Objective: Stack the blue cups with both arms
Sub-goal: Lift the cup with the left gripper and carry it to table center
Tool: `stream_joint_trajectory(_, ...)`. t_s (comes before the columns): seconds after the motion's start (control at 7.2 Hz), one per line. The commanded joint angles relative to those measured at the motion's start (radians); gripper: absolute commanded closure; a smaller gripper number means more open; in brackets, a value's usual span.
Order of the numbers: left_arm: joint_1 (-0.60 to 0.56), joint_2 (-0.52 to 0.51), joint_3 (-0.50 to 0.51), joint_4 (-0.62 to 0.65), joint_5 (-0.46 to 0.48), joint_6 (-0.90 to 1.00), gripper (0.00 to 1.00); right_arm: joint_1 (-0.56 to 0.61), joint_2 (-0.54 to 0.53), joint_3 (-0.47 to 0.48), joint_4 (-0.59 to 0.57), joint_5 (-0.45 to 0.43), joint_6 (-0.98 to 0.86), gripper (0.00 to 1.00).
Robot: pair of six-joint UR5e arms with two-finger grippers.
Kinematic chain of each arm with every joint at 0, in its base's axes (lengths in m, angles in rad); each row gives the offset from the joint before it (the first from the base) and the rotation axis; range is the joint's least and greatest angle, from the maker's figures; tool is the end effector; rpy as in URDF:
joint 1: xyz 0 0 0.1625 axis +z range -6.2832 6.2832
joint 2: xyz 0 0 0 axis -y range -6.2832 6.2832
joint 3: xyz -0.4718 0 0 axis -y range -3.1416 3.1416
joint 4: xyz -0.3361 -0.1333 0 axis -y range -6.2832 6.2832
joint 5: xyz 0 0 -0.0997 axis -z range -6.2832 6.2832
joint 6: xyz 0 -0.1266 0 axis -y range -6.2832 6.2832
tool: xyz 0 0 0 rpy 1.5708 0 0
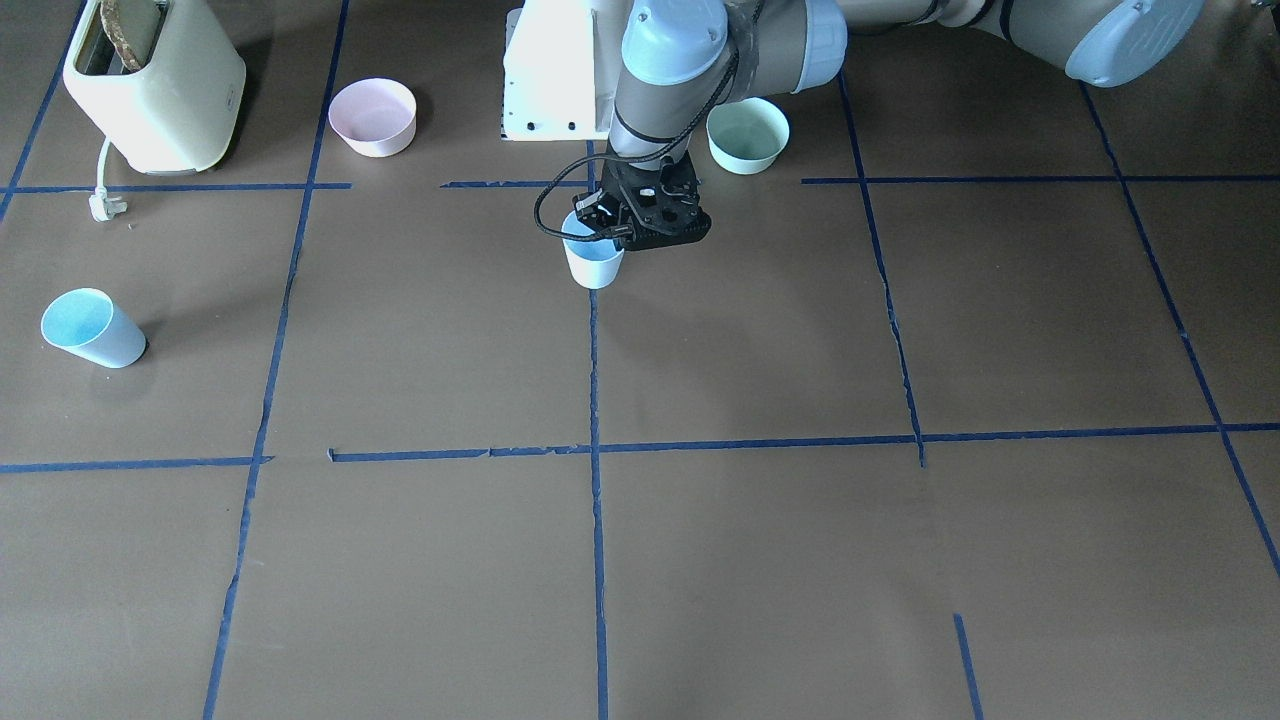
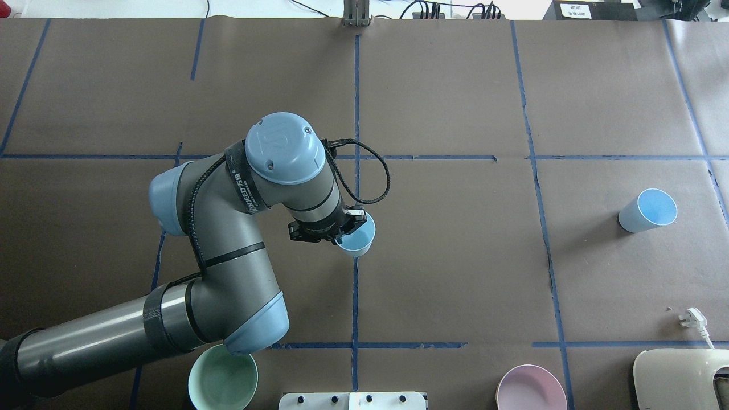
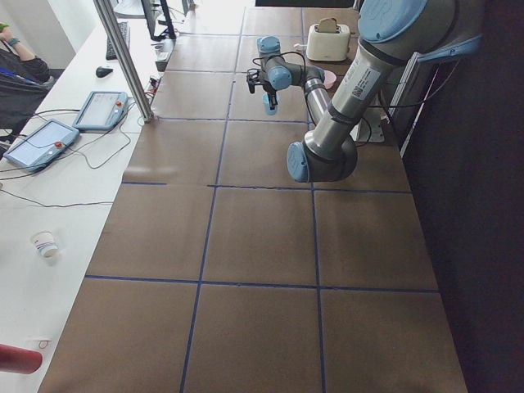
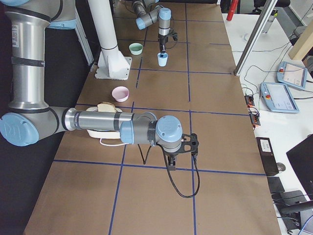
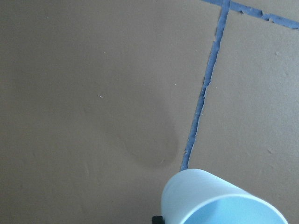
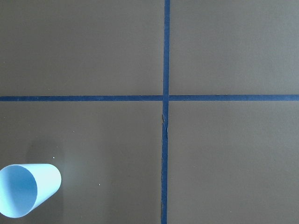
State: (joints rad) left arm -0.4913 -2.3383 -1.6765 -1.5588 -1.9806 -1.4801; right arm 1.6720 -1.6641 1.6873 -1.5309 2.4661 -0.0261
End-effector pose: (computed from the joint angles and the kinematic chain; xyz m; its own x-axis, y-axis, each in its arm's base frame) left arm 0.5751 -0.4017 0.2445 0.5871 -0.2199 -0.7790 0.1135 0.9752 -0.1898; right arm 0.0744 -0.3910 0.6972 0.6295 -0.0117 0.7769 -0.0844 0.9929 0.0834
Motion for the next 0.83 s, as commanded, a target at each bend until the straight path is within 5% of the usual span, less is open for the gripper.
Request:
stream_joint_trajectory(0.0, 0.002, -0.009, 0.078, -0.075, 0.032, 0.0, 1.0, 0.0, 0.0, 0.003, 0.0, 0.001, 0.0, 0.0)
stream_joint_trajectory(0.28, 0.002, -0.007, 0.095, -0.08, 0.037, 0.0, 0.97, 0.0, 0.0, 0.005, 0.0, 0.001, 0.0, 0.0)
stream_joint_trajectory(0.42, 0.002, -0.007, 0.095, -0.081, 0.037, 0.003, 0.81, 0.0, 0.0, 0.005, 0.0, 0.001, 0.0, 0.0)
stream_joint_trajectory(0.56, 0.002, -0.006, 0.095, -0.095, 0.036, 0.003, 0.49, 0.0, 0.001, 0.005, 0.0, 0.001, 0.0, 0.0)
stream_joint_trajectory(0.69, 0.004, 0.006, 0.096, -0.131, 0.039, 0.004, 0.0, 0.0, 0.003, 0.003, 0.0, 0.001, 0.0, 0.0)
